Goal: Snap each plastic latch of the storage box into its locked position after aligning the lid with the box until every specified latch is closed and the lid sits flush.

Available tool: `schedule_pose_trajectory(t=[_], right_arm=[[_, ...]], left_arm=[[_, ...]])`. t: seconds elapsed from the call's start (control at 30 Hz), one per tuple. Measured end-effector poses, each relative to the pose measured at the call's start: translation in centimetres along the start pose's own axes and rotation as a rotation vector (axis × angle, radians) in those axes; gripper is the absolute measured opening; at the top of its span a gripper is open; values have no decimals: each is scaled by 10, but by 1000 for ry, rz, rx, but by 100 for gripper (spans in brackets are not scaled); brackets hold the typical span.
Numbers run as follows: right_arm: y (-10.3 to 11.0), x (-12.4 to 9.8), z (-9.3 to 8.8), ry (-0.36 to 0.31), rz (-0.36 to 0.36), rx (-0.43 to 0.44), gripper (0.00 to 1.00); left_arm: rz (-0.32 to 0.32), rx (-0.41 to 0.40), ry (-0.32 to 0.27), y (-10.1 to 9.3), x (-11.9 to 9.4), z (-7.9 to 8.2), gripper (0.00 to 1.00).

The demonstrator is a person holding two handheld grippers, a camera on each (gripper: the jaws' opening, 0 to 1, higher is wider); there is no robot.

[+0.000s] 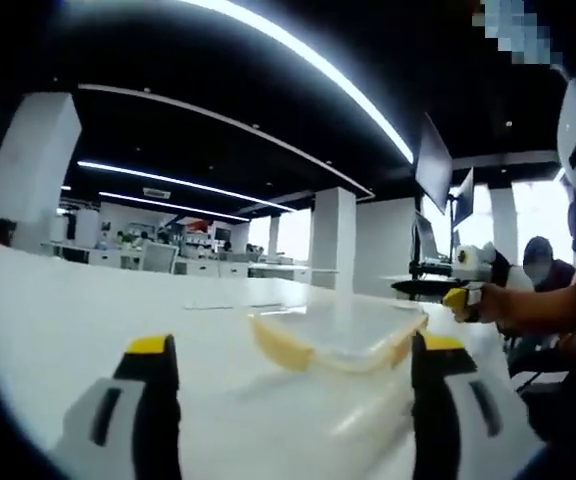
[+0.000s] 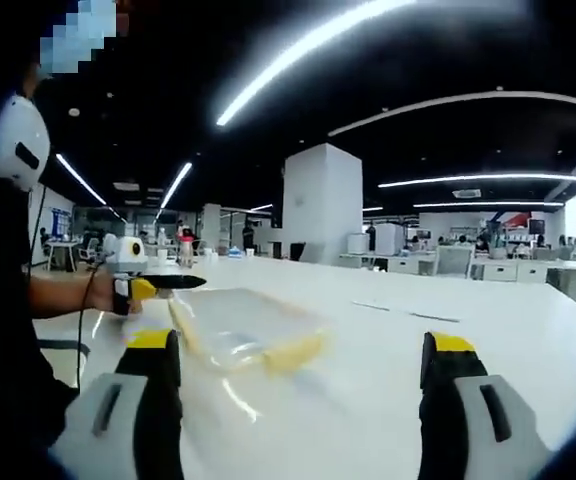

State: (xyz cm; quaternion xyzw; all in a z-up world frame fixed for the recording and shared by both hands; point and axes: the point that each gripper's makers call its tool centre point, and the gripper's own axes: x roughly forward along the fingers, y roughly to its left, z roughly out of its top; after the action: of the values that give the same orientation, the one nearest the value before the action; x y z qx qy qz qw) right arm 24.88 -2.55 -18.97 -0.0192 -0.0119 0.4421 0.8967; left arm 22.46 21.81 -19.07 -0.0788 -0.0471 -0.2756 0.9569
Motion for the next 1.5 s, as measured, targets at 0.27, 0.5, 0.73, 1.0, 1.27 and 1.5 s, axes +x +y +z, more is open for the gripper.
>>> schedule_pose_trajectory(t=[0.27,0.5,0.73,1.0,1.27,1.5], right_arm=[[-9,-11,18,-37,-157,-48,100],[-15,-21,30,-53,-253,-81,100],[-15,-27,39,-90,-303,-99,100],[-13,-30,38,-106,-330,-72,100],[-24,-46,31,-113,-440,-12,100],[-19,-59,32,-104,-503,-30,100]], left_arm=[[117,2,-63,18,-14,22,97],[164,57,-62,19,-25,31,100],[211,63,-82,23,-35,39,100],[261,48,-73,27,-44,42,100],[322,58,-71,34,-57,42,100],[376,75,-55,32,-71,47,100]])
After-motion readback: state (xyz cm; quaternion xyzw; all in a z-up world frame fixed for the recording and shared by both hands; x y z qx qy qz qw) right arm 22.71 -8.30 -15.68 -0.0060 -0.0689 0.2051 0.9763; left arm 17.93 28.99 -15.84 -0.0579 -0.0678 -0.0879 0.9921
